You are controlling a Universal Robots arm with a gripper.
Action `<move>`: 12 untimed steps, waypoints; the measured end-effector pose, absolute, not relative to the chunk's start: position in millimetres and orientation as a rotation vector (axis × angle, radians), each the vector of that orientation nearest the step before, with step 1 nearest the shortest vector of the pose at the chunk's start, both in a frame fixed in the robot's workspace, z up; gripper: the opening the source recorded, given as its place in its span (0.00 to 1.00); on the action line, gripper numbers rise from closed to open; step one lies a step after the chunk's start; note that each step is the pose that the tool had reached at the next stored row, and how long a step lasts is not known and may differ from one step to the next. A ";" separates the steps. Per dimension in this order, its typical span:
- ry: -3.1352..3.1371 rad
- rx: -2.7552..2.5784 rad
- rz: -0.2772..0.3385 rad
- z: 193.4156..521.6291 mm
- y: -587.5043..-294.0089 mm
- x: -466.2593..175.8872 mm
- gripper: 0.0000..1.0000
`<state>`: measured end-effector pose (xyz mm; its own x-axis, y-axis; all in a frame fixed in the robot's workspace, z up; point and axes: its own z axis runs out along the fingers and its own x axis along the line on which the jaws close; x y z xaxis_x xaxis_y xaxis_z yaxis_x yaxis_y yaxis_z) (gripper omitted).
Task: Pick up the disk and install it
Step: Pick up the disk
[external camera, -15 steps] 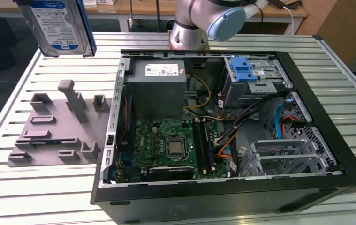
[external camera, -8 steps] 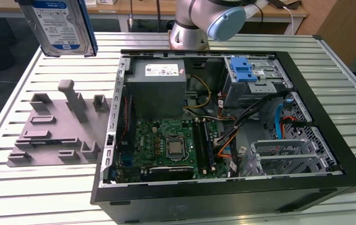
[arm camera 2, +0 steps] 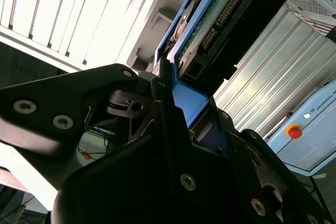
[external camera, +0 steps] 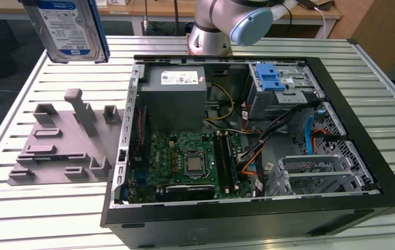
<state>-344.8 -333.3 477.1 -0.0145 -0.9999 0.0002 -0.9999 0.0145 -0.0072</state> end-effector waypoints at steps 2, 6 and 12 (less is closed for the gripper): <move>2.234 -2.202 -0.008 477.1 -333.3 -344.0 0.36; 2.234 -2.202 -0.008 477.1 -333.3 -342.5 0.36; 2.234 -2.202 -0.008 477.1 -333.3 -340.2 0.36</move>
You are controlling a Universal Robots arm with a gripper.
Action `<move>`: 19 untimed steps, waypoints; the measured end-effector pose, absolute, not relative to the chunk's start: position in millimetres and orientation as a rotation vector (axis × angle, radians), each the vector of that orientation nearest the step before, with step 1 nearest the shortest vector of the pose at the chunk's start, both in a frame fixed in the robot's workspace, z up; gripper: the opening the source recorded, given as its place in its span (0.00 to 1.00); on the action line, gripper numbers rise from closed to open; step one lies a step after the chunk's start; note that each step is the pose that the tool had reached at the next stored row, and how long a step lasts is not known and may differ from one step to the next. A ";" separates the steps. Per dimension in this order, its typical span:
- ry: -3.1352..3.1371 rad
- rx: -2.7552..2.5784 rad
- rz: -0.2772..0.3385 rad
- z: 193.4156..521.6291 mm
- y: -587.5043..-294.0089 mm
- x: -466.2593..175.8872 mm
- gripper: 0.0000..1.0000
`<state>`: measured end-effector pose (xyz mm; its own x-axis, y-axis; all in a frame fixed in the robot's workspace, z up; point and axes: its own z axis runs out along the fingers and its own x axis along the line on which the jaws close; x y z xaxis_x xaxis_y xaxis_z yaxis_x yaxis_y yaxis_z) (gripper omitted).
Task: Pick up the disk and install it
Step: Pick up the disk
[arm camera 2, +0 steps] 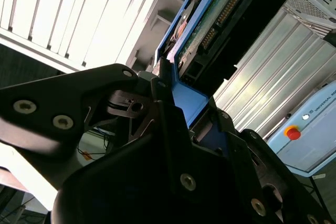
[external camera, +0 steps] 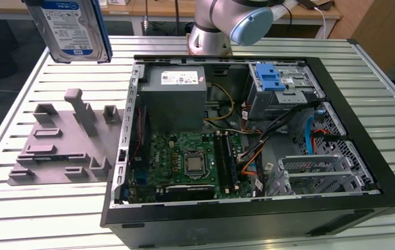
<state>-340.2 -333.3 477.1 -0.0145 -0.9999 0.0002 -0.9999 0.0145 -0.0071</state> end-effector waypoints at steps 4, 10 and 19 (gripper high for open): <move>2.234 -2.202 -0.008 477.1 -333.3 -338.7 0.36; 2.234 -2.202 -0.008 477.0 -333.3 -336.4 0.36; 2.234 -2.202 -0.008 477.0 -333.3 -331.8 0.36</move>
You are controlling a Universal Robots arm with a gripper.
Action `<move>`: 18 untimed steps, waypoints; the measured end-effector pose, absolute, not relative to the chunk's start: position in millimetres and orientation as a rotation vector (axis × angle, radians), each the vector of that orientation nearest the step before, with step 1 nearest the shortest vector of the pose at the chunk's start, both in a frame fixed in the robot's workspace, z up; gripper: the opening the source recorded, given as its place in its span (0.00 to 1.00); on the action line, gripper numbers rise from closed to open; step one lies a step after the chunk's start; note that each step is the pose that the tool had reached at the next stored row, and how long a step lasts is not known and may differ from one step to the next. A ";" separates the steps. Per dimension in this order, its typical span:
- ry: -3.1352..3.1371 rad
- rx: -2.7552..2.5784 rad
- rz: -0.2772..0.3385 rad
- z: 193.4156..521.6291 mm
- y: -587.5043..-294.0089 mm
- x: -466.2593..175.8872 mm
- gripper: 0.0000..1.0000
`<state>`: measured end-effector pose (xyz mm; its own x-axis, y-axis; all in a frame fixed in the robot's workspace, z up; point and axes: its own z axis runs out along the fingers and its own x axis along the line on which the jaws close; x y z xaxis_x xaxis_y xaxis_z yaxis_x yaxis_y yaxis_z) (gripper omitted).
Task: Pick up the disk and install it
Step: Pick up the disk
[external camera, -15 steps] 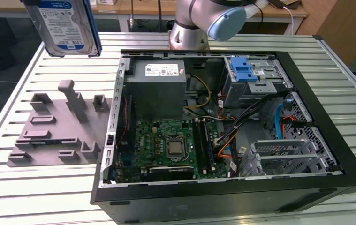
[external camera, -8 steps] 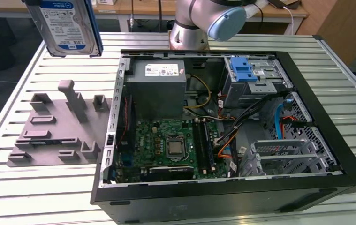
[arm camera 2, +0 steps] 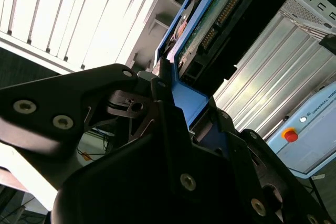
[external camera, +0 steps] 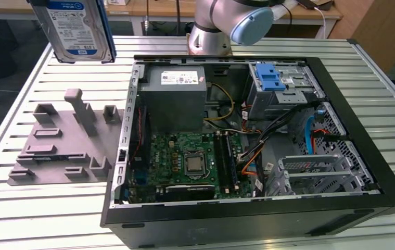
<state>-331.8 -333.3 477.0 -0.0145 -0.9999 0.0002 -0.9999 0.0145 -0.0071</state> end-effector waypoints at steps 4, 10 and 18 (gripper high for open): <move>2.234 -2.202 -0.008 476.9 -333.8 -329.4 0.36; 2.234 -2.202 -0.008 476.8 -339.0 -328.0 0.36; 2.234 -2.202 -0.008 476.5 -347.5 -326.0 0.36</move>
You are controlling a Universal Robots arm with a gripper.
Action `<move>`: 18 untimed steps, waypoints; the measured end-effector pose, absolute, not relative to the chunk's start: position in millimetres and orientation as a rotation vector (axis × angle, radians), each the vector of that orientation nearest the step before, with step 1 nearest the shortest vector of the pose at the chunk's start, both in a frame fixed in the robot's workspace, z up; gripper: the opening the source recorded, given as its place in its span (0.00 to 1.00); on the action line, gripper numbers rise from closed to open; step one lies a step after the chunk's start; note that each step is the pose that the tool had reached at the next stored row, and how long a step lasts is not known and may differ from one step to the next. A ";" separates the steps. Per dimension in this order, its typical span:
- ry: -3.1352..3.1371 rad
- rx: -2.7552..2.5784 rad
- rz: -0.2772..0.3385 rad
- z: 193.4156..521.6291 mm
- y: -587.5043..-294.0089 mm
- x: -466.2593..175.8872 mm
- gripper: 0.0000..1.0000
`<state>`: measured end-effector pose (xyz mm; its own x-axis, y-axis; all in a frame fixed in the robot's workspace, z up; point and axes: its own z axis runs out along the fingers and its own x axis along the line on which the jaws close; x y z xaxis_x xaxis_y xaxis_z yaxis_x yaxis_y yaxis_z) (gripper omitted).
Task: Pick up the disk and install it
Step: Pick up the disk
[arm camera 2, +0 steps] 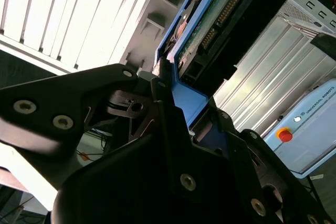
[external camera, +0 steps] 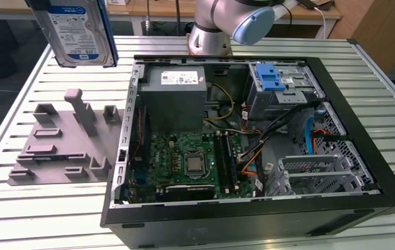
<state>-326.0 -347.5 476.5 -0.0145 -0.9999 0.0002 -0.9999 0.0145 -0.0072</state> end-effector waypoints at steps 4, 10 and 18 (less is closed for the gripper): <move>2.234 -2.202 -0.008 476.5 -349.4 -322.2 0.36; 2.234 -2.202 -0.008 476.3 -350.5 -314.7 0.36; 2.234 -2.202 -0.008 476.3 -352.0 -304.4 0.36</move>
<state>-304.4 -352.0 476.3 -0.0146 -0.9999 0.0002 -0.9999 0.0146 -0.0072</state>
